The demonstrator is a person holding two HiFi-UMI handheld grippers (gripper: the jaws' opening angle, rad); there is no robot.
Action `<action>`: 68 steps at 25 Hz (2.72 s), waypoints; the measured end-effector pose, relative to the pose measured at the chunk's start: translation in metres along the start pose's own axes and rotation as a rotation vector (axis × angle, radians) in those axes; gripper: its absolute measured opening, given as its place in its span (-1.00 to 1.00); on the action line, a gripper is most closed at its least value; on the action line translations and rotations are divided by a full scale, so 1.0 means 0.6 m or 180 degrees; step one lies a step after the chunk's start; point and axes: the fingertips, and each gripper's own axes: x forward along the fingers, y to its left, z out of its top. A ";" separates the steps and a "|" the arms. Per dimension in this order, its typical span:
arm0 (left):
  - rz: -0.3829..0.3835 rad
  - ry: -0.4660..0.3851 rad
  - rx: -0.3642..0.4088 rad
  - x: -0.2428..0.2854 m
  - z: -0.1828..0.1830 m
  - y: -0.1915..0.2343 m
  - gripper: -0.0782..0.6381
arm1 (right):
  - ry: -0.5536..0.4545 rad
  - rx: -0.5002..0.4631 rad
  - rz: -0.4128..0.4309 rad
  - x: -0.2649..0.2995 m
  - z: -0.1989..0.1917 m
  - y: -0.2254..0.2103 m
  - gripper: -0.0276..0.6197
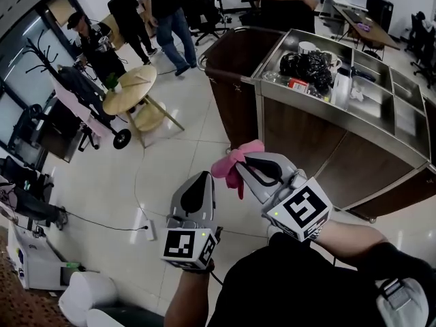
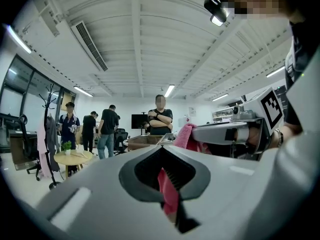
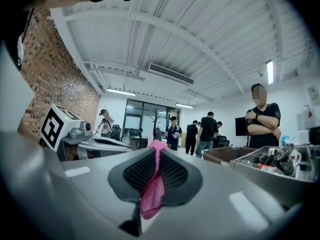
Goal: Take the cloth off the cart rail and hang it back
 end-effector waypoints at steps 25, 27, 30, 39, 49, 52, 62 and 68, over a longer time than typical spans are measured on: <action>-0.0137 0.0119 -0.0023 0.228 -0.032 0.232 -0.77 | -0.0098 0.0008 -0.0121 0.259 -0.017 -0.185 -0.86; -0.0131 0.0114 -0.0008 0.254 -0.038 0.246 -0.77 | -0.0097 0.0046 -0.0115 0.275 -0.020 -0.206 -0.86; -0.0131 0.0076 -0.0007 0.288 -0.038 0.265 -0.77 | 0.0004 0.0235 -0.0143 0.298 -0.029 -0.230 -0.86; -0.0320 0.0046 -0.0084 0.342 -0.052 0.343 -0.77 | 0.0073 0.0226 -0.0348 0.382 -0.037 -0.265 -0.86; -0.0873 -0.0001 -0.0159 0.365 -0.029 0.479 -0.77 | -0.0009 -0.0064 -0.0890 0.517 0.012 -0.263 -0.86; -0.1026 0.0004 -0.0214 0.368 -0.017 0.518 -0.77 | -0.0008 -0.0094 -0.1063 0.553 0.035 -0.262 -0.86; -0.1289 -0.0092 -0.0311 0.367 -0.008 0.606 -0.77 | -0.0182 -0.0359 -0.1322 0.647 0.101 -0.268 -0.86; -0.1324 -0.0121 -0.0395 0.410 0.026 0.637 -0.77 | -0.0227 -0.0361 -0.1363 0.689 0.167 -0.313 -0.86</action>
